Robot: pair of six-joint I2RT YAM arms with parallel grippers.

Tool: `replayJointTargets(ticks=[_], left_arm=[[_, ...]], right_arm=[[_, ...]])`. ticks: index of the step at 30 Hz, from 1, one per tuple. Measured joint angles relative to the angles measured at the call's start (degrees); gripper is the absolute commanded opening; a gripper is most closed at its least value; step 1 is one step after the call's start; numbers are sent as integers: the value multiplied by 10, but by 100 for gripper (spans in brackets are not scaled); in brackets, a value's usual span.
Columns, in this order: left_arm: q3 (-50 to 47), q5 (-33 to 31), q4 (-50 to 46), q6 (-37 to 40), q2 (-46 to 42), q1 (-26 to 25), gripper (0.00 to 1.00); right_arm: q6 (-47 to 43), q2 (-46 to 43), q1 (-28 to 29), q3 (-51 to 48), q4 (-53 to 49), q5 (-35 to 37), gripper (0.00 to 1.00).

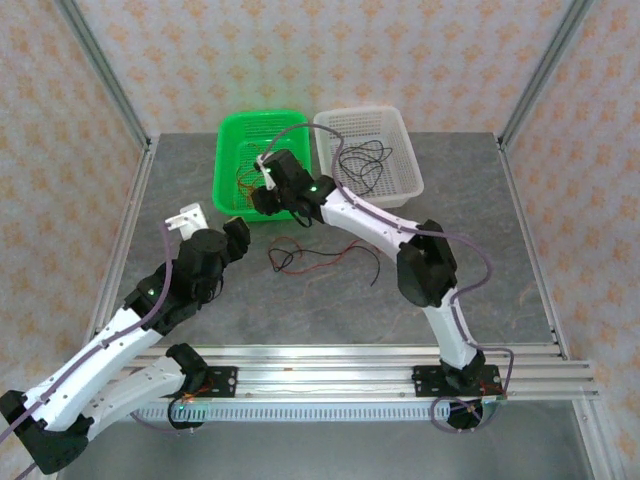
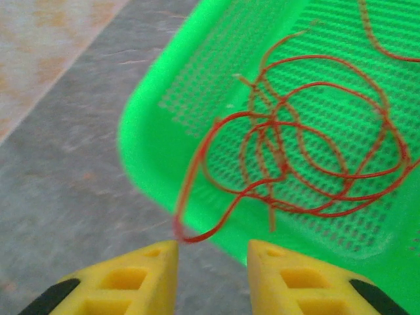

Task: Untangle the cables

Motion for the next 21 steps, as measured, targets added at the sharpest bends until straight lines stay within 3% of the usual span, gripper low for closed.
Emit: replayJointTargets(ticks=[7,13,21], left_arm=[[0,0,-10,-4,-1,0,74],[0,0,-10,-4,-1,0,74],[0,0,-20,-5,-12,0,74]], right_arm=[[3,14,2,17,10,-92,15],[21,127,-7,143,18,-122,3],[82,216,-65,176,33,-96,2]])
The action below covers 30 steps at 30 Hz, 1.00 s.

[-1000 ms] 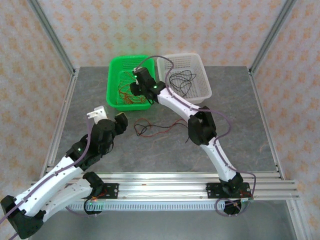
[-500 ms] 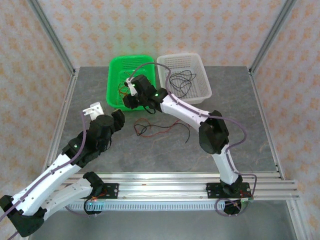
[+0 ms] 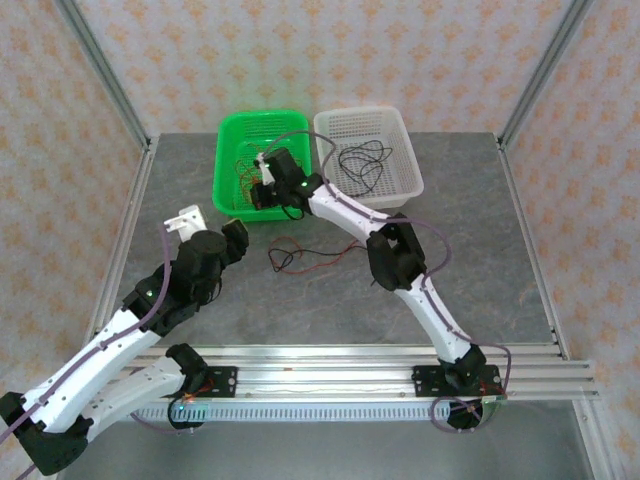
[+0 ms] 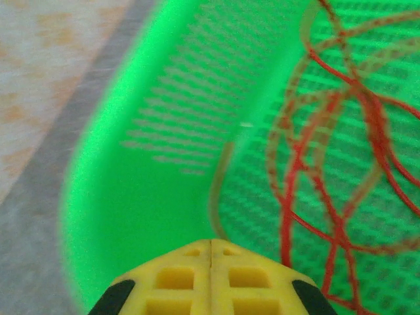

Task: Untangle the cables

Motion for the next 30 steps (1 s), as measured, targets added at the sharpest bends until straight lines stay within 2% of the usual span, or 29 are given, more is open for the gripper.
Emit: replayJointTargets(ticks=[8,11,16,19,25,30], left_arm=[[0,6,0,-6,2,0,73],[0,18,1,-6,16,0,73],[-6,57,15,-6,63,0,72],[-15,83,22,-6,104,0,72],[-26,115,30,-8,189,0,72],[-35,134,46,-8,249,0,71]], right_arm=[[5,-2,-15,1,10,20,3],[3,-37,-7,-30,10,27,6],[-1,-172,4,-137,30,46,23],[-1,-271,7,-208,60,61,29],[4,-439,7,-366,120,100,32],[13,-531,7,-488,136,130,32]])
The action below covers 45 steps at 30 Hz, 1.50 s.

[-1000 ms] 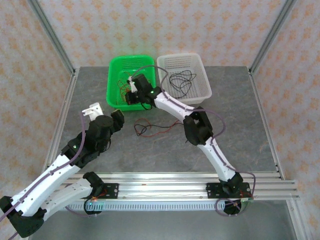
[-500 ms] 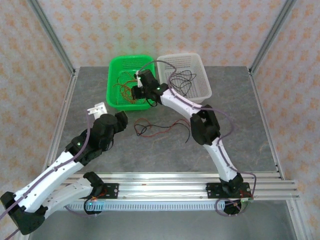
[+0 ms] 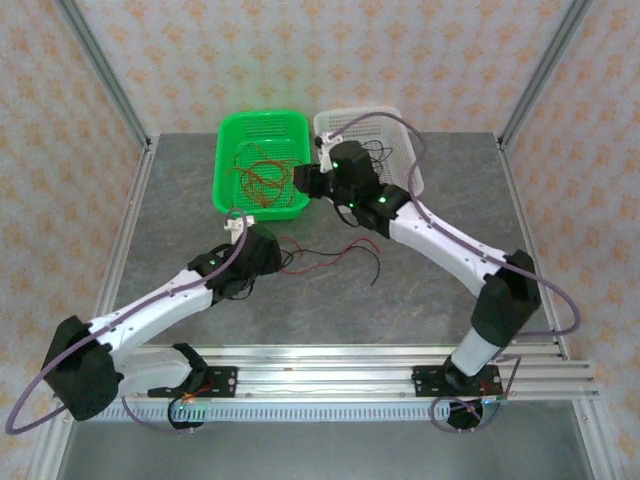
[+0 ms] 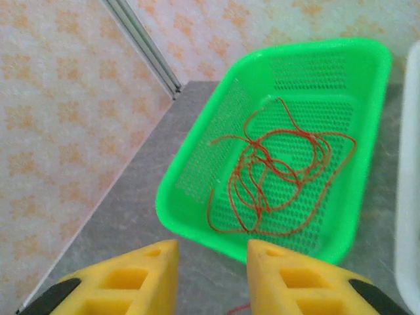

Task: Untangle the cables

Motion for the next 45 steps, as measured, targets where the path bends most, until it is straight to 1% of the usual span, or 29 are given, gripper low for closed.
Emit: replayJointTargets(ticks=[8,13,15,17,19,21,23,24,29,35,38,40,43,45], left_arm=[[-17,10,56,0,62,-4,67],[-17,7,94,1,120,-4,59],[-17,5,106,2,146,-4,54],[-17,-1,113,4,165,-4,46],[-17,-10,119,5,172,-4,33],[-14,-22,127,3,173,-4,16],[-10,-28,135,4,173,-4,2],[-9,-31,139,4,173,-4,0],[-9,-38,144,0,150,-4,0],[5,-37,130,0,81,-10,0],[24,-35,118,1,54,-18,0],[36,-35,113,1,41,-24,0],[45,-31,108,4,29,-32,0],[48,-25,104,9,26,-38,0]], right_arm=[[17,-111,0,-131,2,32,32],[33,-172,0,-191,9,45,32],[38,-188,0,-210,11,47,32],[45,-198,0,-225,13,47,32],[52,-209,0,-243,19,47,32],[62,-221,0,-265,24,47,31],[70,-229,1,-285,32,47,31],[76,-233,2,-296,35,46,31],[101,-244,12,-342,55,42,31],[140,-244,18,-384,109,17,32],[172,-229,19,-399,150,3,38],[203,-210,19,-408,179,-5,40],[247,-173,19,-417,221,-28,46],[259,-146,24,-412,234,-37,50]])
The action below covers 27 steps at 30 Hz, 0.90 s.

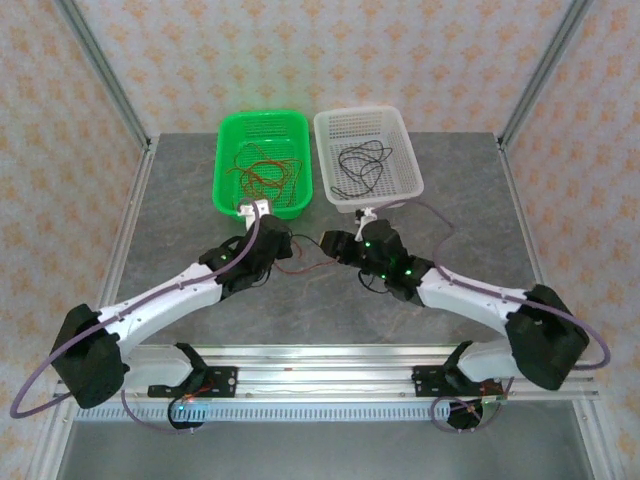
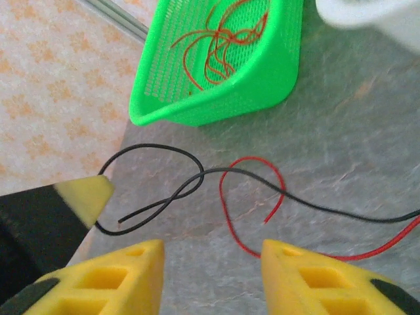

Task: Untangle the cables

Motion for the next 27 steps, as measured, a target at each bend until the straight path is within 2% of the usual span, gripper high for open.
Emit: replayJointTargets(ticks=[2,12,18,27], left_arm=[[0,7,-4,6,0,-5,0],[18,44,-18,27,-20,-22,0],[18,48,-18,29,-45,-22,0],[28,58,-18,37,-55,-22,0]], right_arm=[[-2,26,7,19,-3,-2,56],[-150,142,10,187,-85,-9,56],[-203,172,5,197,-122,-43,54],[-214,172,5,194,-121,-64,53]])
